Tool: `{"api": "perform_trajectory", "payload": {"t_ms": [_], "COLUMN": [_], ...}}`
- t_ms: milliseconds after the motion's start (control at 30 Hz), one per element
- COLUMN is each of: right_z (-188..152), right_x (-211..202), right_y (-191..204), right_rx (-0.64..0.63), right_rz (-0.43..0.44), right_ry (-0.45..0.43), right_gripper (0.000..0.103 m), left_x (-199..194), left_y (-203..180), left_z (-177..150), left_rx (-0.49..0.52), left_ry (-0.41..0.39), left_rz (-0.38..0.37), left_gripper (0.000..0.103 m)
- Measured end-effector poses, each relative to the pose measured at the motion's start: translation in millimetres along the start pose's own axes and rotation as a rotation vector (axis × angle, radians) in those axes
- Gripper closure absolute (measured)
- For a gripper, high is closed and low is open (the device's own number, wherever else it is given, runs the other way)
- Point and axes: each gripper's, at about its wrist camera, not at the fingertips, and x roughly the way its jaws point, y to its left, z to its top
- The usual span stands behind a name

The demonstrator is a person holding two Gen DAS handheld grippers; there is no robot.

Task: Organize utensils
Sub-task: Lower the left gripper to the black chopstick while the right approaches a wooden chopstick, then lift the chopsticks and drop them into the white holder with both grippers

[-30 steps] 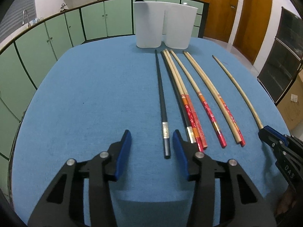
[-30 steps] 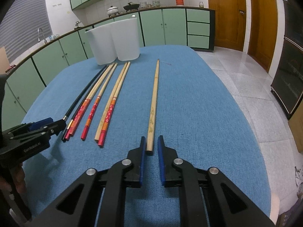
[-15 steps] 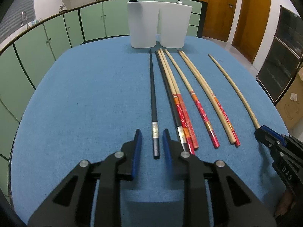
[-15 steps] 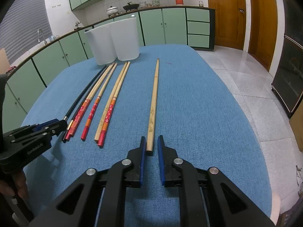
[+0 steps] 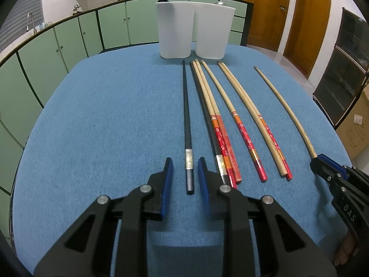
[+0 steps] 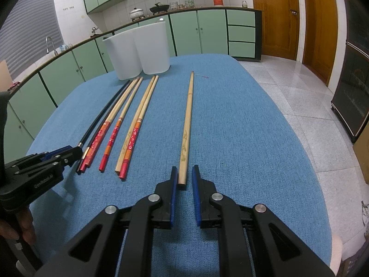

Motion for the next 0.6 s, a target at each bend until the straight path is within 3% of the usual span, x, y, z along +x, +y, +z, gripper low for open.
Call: {"api": "perform_trajectory", "payload": {"t_ms": [367,400,467,600], "right_z": [0.1,-0.1,-0.2,3.1], "right_x": [-0.1,-0.1,-0.2,-1.9], "right_y": [-1.1,-1.3,-2.7,-4.8], "right_rx": [0.003,0.008,0.023,0.033], "right_rz": [0.002,0.001,0.003,0.026], "right_ry": [0.0,-0.001,-0.002,0.003], "right_gripper": [0.091,0.093,0.096,0.096], "left_x": [0.5,0.5,0.4,-2.3], "left_y": [-2.3,-2.2,-3.1,1.8], "left_z": [0.0,0.1,0.3,2.0], "left_rx": [-0.015,-0.016,-0.014,-0.043], "left_ry": [0.0,0.0,0.0,0.004], "left_rz": [0.006,0.003,-0.014,-0.041], "left_gripper": [0.082,0.083,0.097,0.097]}}
